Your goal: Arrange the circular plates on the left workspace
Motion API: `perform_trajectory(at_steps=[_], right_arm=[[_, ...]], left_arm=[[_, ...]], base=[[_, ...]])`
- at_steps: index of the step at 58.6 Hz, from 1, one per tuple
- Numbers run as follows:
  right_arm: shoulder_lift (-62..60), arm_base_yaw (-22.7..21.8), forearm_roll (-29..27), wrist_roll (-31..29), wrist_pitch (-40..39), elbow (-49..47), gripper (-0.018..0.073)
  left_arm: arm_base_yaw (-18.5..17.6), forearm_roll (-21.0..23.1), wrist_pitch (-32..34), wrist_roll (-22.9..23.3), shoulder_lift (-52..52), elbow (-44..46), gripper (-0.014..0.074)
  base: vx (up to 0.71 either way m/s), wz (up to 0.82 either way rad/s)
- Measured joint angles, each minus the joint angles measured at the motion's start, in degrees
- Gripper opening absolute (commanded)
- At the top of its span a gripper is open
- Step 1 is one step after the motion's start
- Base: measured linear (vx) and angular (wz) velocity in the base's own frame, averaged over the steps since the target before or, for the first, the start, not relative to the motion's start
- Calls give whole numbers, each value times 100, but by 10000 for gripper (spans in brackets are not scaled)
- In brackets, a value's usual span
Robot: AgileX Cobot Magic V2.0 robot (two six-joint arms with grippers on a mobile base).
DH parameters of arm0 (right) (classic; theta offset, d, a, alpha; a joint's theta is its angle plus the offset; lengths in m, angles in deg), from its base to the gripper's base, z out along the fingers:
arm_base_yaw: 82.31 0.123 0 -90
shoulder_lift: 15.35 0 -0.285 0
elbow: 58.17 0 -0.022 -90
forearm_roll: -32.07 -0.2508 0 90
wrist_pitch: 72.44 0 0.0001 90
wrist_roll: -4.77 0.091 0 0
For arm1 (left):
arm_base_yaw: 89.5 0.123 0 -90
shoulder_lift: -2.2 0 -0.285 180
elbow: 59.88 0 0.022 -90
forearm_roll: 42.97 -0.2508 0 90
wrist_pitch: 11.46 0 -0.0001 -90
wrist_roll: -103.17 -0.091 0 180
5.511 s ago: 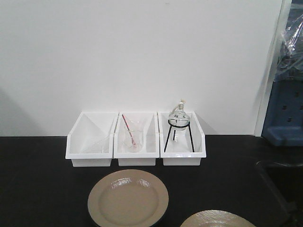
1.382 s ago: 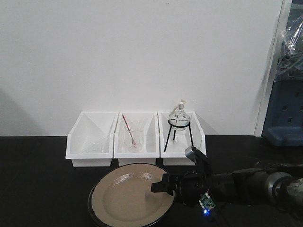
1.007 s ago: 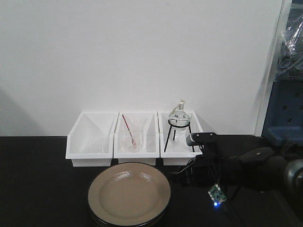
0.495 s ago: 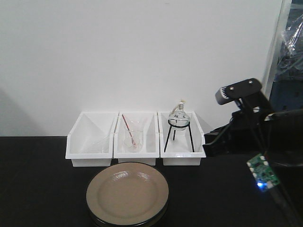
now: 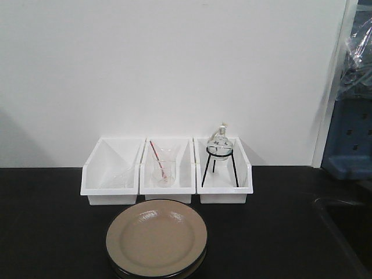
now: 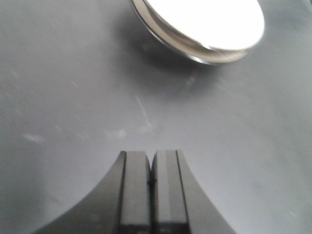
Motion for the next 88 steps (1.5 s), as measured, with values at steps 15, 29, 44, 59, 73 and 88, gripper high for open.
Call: perform_trajectory(at_steps=[15, 29, 44, 59, 73, 88], right_arm=[[-1886, 0, 0, 0, -614, 1949, -5], [-2220, 0, 0, 1, -1121, 2435, -3], [-2220, 0, 0, 1, -1180, 2443, -3], [-2220, 0, 0, 1, -1182, 2443, -3], [-2220, 0, 0, 1, -1186, 2443, -3], [-2220, 0, 0, 1, -1186, 2443, -3]], left_arm=[[0, 6, 383, -955, -1184, 0, -1], [0, 41, 742, -1060, -2186, 0, -1], [0, 50, 102, -1060, -2323, 0, -1], [0, 44, -298, -1060, -2323, 0, -1], [0, -38, 5, -1055, -2586, -89, 0], [0, -1435, 1463, 167, -3798, -892, 0]], base=[[0, 0], [0, 0], [0, 0], [0, 0], [0, 0], [0, 0]])
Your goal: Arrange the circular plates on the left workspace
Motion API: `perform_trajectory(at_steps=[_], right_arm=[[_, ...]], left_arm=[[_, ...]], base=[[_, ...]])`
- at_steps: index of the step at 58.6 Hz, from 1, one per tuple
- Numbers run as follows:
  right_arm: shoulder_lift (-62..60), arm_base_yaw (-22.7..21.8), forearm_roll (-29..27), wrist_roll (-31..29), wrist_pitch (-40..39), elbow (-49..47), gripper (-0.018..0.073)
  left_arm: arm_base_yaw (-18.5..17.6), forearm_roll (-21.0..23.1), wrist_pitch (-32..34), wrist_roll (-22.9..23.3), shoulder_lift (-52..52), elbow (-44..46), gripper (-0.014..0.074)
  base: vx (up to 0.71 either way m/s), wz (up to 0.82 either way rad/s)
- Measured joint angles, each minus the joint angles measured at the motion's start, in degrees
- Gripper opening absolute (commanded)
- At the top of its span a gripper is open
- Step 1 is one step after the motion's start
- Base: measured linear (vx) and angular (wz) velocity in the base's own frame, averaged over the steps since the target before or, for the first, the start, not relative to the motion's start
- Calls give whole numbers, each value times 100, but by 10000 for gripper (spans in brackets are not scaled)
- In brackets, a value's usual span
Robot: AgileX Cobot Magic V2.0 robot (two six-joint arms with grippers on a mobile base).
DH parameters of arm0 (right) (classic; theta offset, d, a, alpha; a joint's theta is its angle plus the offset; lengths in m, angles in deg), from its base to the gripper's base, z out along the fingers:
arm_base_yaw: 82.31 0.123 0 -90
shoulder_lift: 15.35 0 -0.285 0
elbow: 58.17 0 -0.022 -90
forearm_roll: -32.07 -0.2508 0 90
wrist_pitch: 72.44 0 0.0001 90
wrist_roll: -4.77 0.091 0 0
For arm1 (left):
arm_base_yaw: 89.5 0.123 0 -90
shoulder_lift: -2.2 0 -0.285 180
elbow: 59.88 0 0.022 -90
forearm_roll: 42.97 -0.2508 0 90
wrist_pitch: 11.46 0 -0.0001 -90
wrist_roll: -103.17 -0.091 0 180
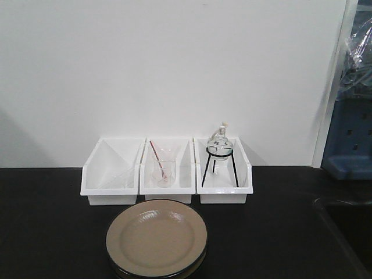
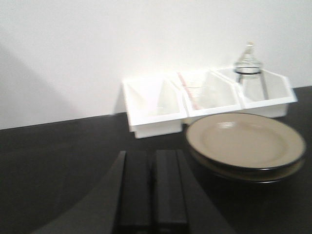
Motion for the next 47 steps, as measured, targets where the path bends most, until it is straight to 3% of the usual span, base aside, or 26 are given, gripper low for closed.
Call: perform_trajectory(at_steps=[8, 19, 30, 47], right_arm=[[0, 0, 0, 0, -2, 0, -3], [0, 0, 0, 0, -14, 2, -3], [0, 0, 0, 0, -16, 2, -3], [0, 0, 0, 0, -16, 2, -3]], left_arm=[[-5, -1277, 367, 1267, -315, -732, 0], [-5, -1733, 1078, 2325, -323, -1490, 0], [-5, -2365, 1423, 2492, -323, -1502, 0], [-5, -2449, 1436, 2503, -323, -1502, 1]], base=[[0, 0], [0, 0], [0, 0], [0, 0]])
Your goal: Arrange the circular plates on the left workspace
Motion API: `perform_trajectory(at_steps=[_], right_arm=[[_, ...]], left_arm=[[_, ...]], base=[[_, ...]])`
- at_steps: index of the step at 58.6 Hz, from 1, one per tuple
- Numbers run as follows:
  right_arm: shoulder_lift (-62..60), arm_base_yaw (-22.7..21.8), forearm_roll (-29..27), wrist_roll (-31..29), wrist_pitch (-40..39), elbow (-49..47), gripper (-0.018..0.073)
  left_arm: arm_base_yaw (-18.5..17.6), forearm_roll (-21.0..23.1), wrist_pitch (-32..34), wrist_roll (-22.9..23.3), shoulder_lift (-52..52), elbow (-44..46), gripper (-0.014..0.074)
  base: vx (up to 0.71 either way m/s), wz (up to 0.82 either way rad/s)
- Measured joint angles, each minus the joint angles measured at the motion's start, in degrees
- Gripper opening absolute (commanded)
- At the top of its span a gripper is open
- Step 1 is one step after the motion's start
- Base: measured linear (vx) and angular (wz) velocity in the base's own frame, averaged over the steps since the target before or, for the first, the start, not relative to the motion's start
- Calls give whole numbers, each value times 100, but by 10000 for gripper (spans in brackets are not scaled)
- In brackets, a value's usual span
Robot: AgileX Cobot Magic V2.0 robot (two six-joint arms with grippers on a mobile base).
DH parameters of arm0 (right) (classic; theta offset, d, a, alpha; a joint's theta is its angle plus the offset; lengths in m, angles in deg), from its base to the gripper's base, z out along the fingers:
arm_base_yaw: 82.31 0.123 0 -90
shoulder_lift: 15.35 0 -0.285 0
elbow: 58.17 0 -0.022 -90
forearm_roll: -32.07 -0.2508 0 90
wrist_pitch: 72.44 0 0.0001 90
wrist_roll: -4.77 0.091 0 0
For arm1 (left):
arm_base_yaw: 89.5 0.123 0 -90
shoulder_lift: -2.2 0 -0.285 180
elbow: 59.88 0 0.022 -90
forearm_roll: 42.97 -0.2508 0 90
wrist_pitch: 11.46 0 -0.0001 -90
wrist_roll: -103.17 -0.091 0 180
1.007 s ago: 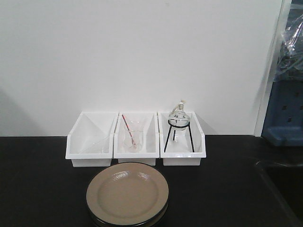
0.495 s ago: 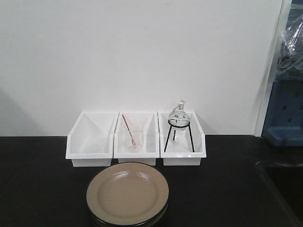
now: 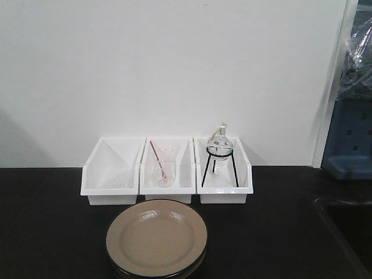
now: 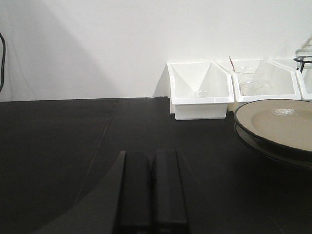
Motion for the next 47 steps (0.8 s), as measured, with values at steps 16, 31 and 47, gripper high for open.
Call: perform_trajectory(at_steps=[16, 31, 47], right_arm=[[0, 0, 0, 0, 0, 0, -3], [0, 0, 0, 0, 0, 0, -3], [-18, 0, 58, 0, -33, 29, -3]], left_arm=[[0, -9, 0, 0, 0, 0, 1], [0, -11, 0, 0, 0, 0, 1], [0, -11, 0, 0, 0, 0, 2]], base=[[0, 0], [0, 0], [0, 0]])
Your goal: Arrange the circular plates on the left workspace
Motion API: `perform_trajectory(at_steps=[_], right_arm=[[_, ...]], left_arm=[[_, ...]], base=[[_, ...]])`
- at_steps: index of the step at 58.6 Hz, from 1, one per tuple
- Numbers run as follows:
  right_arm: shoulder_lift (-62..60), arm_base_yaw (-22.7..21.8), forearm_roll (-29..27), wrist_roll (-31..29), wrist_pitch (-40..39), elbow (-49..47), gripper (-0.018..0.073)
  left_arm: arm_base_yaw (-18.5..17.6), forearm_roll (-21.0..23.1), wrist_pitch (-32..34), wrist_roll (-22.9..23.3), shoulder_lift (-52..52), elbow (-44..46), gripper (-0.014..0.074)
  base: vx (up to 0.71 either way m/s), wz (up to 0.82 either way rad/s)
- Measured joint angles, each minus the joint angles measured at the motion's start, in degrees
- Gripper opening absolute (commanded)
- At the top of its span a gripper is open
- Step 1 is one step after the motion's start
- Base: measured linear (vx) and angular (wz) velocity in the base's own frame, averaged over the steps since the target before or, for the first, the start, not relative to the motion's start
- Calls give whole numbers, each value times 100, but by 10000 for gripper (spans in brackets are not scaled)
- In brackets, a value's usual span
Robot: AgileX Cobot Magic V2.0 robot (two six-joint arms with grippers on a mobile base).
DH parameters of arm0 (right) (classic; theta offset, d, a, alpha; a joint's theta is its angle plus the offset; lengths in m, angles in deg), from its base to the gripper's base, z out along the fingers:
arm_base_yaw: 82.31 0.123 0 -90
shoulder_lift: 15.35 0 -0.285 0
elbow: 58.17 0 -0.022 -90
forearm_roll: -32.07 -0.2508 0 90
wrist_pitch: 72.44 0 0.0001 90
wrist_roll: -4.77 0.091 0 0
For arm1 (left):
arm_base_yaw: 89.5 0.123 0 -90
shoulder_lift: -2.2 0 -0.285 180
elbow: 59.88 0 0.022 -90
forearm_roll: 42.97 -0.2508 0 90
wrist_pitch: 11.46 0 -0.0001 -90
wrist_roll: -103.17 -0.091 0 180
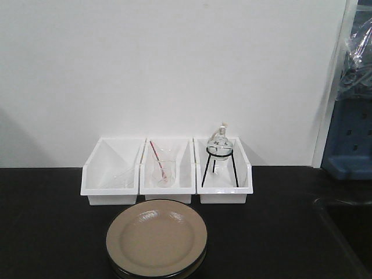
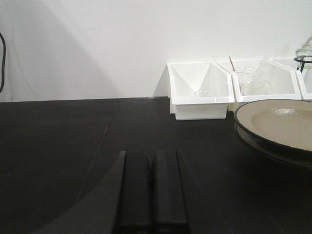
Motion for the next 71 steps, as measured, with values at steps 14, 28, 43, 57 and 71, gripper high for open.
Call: perform_trajectory(at_steps=[14, 28, 43, 57, 71], right_arm=[[-608, -562, 452, 709, -386, 991, -3], [-1675, -1260, 816, 1778, -641, 2154, -3], [-1762, -1287, 858, 1914, -509, 2167, -3], [-1762, -1287, 858, 1920, -509, 2167, -3], [-1762, -1287, 858, 1920, -509, 2167, -3]], left_arm=[[0, -5, 0, 0, 0, 0, 2], [0, -5, 7, 0, 0, 0, 2], [0, -5, 16, 0, 0, 0, 2], [0, -5, 16, 0, 0, 0, 2], [0, -5, 16, 0, 0, 0, 2]], base=[[0, 0], [0, 0], [0, 0], [0, 0], [0, 0]])
